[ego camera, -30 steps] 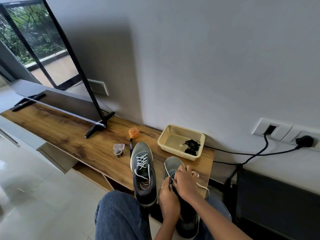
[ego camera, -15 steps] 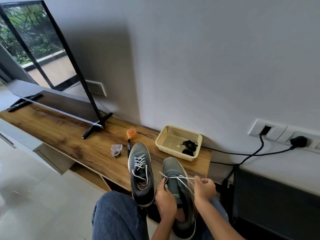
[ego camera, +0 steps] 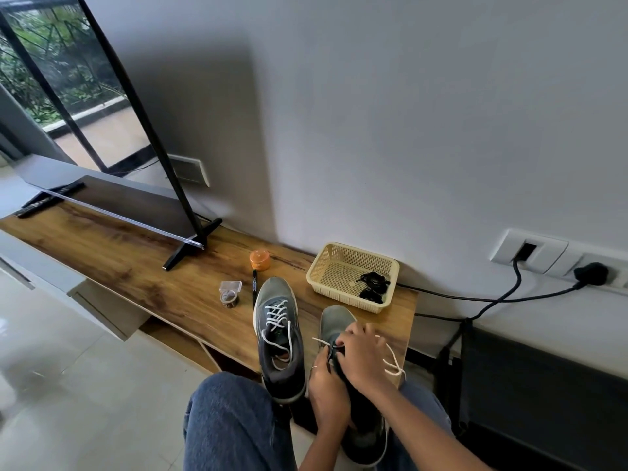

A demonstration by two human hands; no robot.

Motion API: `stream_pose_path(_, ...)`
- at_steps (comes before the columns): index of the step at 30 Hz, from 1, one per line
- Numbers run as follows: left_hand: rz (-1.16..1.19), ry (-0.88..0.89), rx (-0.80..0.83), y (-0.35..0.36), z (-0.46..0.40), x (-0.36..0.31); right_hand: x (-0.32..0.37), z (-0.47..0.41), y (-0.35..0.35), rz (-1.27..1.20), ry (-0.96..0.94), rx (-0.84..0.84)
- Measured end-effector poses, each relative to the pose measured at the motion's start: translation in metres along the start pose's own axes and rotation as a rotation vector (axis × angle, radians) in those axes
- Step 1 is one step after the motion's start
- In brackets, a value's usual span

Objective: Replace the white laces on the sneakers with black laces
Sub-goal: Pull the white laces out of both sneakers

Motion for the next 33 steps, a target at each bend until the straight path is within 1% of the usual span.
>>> stream_pose_path(4, 0.005, -0.011, 0.016, 0.001, -0.001, 0.002, 0.005, -0.004, 0.008, 0.095, -0.009, 0.023)
stream_pose_path(6, 0.011, -0.031, 0.016, 0.003, -0.001, 0.004, 0.003, -0.004, 0.010, 0.078, -0.007, 0.012)
stream_pose_path(9, 0.035, -0.072, -0.016, 0.003, -0.001, 0.007, -0.001, 0.000, 0.003, -0.084, -0.014, -0.083)
stream_pose_path(11, 0.038, -0.102, -0.050, 0.001, -0.001, 0.009, -0.009, 0.005, -0.005, -0.221, 0.017, -0.153)
stream_pose_path(14, 0.035, -0.113, -0.075, 0.001, -0.001, 0.011, -0.028, 0.015, -0.017, -0.435, 0.138, -0.293)
stream_pose_path(16, 0.024, -0.118, -0.079, 0.001, -0.001, 0.011, -0.036, 0.023, -0.025, -0.529, 0.213, -0.392)
stream_pose_path(18, 0.020, -0.134, -0.101, -0.001, -0.001, 0.014, -0.052, 0.031, -0.029, -0.652, 0.336, -0.500)
stream_pose_path(20, 0.027, -0.151, -0.130, -0.007, -0.003, 0.019, -0.069, 0.034, -0.026, -0.732, 0.427, -0.540)
stream_pose_path(21, 0.027, -0.145, -0.128, -0.008, -0.003, 0.020, -0.074, 0.033, -0.023, -0.735, 0.437, -0.519)
stream_pose_path(24, -0.008, -0.069, -0.081, -0.008, -0.005, 0.017, -0.078, 0.031, -0.018, -0.599, 0.411, -0.429)
stream_pose_path(26, -0.045, 0.001, -0.055, -0.007, -0.003, 0.010, -0.074, 0.032, -0.024, -0.533, 0.396, -0.433)
stream_pose_path(29, -0.162, 0.174, -0.069, -0.009, 0.001, -0.006, -0.065, 0.026, -0.030, -0.617, 0.351, -0.432)
stream_pose_path(33, -0.381, 0.425, -0.177, -0.012, 0.001, -0.028, -0.067, 0.029, -0.032, -0.703, 0.379, -0.449)
Point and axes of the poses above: each hand's wrist, its own z-axis away from the middle knuckle, its own y-axis out of the palm, x = y × z, the point moved 9 cm from there along -z, towards the middle knuckle, and after that the axes turned 7 degrees about -z, right-handed, at the moved point
